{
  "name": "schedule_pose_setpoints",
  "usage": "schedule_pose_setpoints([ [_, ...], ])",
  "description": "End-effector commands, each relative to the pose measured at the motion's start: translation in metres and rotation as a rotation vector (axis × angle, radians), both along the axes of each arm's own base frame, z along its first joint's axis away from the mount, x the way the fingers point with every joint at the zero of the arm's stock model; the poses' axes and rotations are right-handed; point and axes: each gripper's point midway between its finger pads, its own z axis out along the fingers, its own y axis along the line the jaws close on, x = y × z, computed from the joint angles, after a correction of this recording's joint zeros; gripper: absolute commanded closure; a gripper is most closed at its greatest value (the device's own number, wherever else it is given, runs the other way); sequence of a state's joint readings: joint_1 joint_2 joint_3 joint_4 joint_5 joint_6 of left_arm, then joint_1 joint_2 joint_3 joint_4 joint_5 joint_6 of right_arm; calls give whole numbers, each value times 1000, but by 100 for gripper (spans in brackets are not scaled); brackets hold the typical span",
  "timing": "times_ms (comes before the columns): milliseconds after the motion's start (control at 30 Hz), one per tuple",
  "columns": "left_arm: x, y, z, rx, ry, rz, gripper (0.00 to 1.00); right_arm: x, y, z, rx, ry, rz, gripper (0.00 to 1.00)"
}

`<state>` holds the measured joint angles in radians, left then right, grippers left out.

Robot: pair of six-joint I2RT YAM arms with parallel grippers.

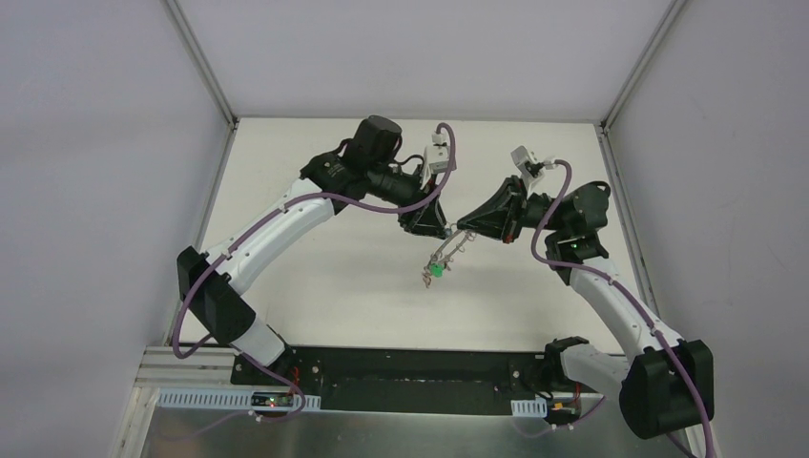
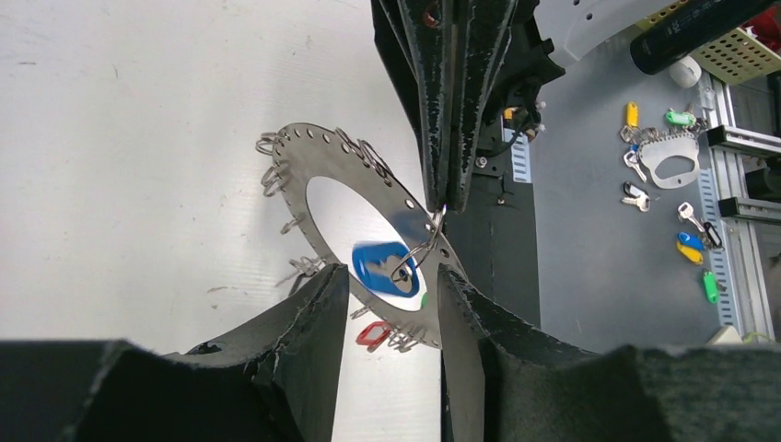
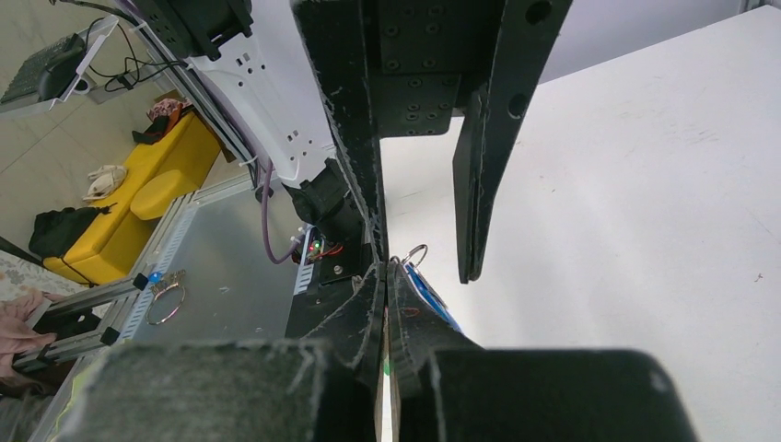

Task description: Put the keys on the keyring

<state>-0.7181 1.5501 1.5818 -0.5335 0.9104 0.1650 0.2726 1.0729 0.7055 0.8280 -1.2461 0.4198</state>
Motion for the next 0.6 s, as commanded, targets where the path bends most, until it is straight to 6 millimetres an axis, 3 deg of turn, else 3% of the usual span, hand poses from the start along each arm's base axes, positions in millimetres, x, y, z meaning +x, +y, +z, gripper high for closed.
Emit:
schedule_pose_setpoints([
  [0, 0, -6, 22, -71, -10, -42, 61, -4, -2, 9, 18, -69, 12, 100],
  [133, -5, -7, 23, -85, 14, -69, 77, -3, -1, 7, 15, -67, 12, 100],
  [367, -6, -5, 27, -100, 33, -79, 81, 0, -2, 3, 10, -68, 4, 100],
  [567, -5, -7, 25, -112, 55, -82, 98, 0, -3, 5, 13, -72, -3, 100],
])
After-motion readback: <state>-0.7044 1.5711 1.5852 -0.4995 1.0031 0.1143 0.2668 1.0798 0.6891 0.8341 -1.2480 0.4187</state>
